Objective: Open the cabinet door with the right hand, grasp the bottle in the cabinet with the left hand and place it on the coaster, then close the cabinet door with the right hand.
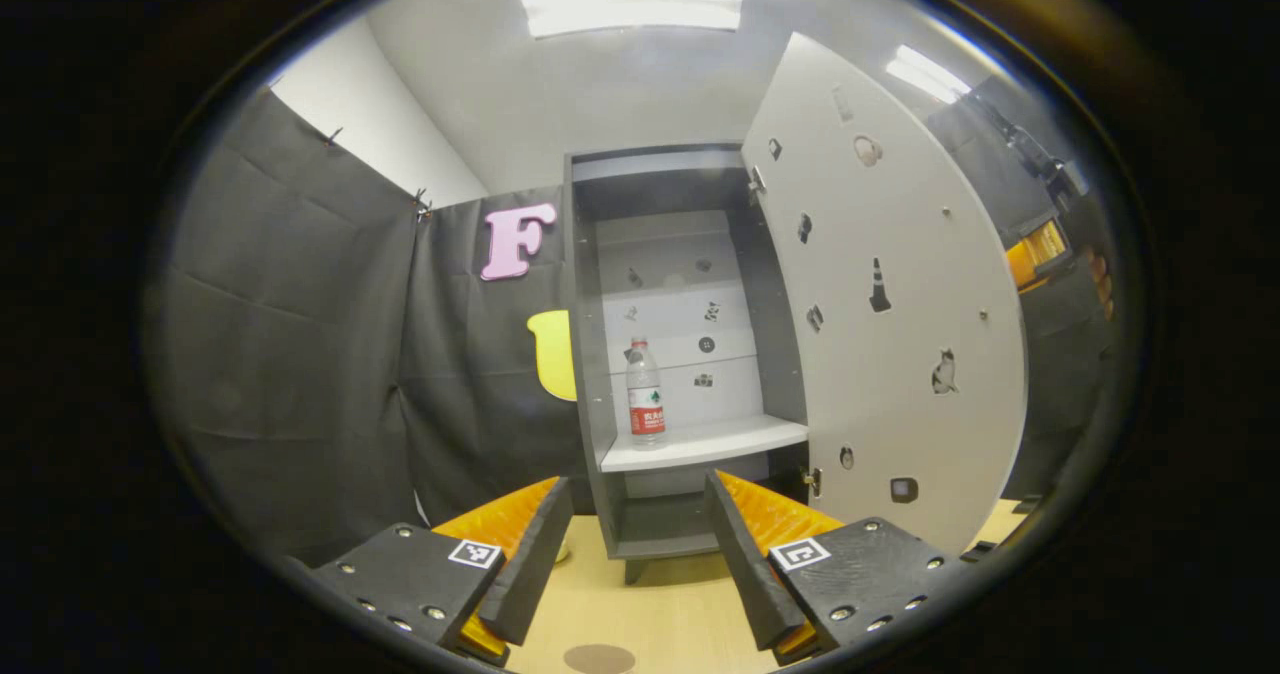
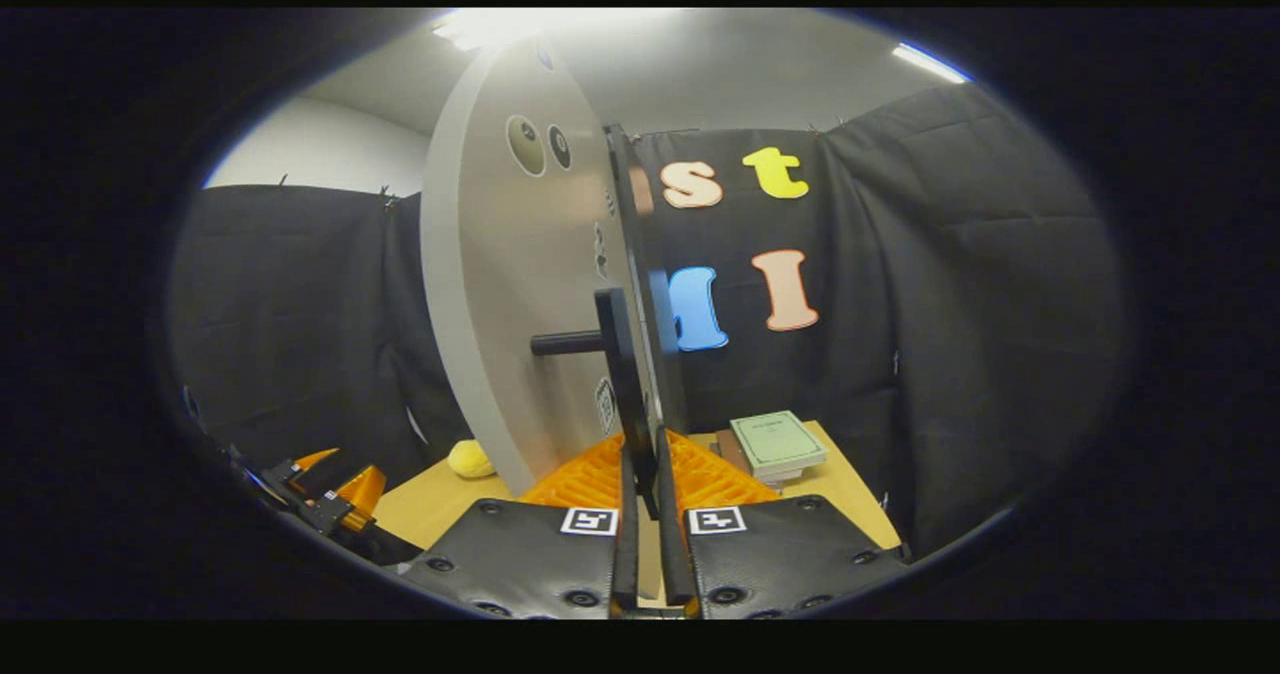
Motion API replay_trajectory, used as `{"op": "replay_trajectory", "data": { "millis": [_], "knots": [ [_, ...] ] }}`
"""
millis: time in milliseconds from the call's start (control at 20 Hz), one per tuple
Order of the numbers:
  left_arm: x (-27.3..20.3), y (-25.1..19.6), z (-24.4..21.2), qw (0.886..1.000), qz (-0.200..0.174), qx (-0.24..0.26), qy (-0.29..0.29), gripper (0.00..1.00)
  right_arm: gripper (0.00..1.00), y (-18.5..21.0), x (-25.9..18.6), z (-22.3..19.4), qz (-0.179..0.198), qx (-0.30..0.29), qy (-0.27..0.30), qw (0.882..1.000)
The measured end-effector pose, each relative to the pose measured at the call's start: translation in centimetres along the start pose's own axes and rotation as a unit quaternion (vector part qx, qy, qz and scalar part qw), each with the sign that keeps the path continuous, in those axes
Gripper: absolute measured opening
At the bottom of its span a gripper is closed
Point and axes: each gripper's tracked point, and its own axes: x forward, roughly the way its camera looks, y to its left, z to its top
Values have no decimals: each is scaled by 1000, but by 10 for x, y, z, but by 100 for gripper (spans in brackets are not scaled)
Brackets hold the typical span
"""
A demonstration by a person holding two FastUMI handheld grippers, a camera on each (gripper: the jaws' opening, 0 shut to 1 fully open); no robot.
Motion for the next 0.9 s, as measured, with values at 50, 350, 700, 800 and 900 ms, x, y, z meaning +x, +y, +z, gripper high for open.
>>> {"op": "replay_trajectory", "data": {
  "millis": [50,350,700,800,900],
  "knots": [
    [0,-3,1,1000,1,1,0,80,15,6,-3,-3,11,7,5,1000],
    [-5,-26,13,1000,2,-4,-6,80,52,-17,-9,11,-13,-27,-35,999],
    [25,-38,31,1000,-9,0,5,84,98,-27,-26,25,-32,-51,-90,994],
    [39,-35,27,1000,-11,-10,20,84,98,-19,-26,30,-15,-59,-106,992],
    [56,-30,25,999,-15,-16,30,82,98,-13,-24,33,-3,-59,-120,991]
  ]
}}
